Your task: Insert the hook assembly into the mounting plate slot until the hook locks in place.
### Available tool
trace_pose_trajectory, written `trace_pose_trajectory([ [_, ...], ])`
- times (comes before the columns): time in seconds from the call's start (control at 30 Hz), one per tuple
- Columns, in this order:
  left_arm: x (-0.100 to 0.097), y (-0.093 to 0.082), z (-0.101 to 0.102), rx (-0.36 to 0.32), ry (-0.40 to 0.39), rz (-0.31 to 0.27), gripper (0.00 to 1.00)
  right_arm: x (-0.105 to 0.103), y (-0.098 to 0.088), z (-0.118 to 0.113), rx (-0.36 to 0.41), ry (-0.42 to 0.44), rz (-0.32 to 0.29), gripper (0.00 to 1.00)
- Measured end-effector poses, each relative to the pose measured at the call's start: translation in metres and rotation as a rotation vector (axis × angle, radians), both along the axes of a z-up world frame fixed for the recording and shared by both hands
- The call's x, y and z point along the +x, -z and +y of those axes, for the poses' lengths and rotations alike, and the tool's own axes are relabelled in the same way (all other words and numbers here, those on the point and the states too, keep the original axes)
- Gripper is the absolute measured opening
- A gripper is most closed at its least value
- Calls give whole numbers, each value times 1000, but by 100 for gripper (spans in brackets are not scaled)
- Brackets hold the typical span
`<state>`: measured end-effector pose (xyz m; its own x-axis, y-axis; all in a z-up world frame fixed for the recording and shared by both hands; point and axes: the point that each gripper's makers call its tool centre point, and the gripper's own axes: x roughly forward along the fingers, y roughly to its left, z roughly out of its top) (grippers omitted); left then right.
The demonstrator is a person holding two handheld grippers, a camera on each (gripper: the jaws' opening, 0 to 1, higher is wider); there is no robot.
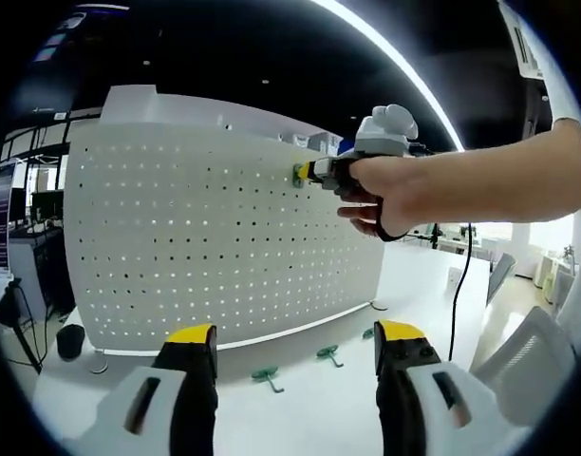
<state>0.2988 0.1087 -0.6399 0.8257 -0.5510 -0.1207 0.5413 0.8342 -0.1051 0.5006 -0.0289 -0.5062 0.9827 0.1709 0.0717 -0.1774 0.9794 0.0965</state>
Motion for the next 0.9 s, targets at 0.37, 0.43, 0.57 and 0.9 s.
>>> trace_pose_trajectory([
  [0.37, 0, -1, -2, 3, 4, -3, 69, -6, 11, 8, 26, -47, 68, 44],
  [0.43, 0, -1, -2, 5, 5, -2, 70, -6, 13, 8, 22, -54, 69, 50],
  [0.57, 0, -1, -3, 4, 6, -2, 70, -9, 20, 9, 11, -58, 90, 59],
  [0.9, 1, -1, -2, 5, 4, -5, 70, -16, 16, 19, -17, -139, 52, 64],
])
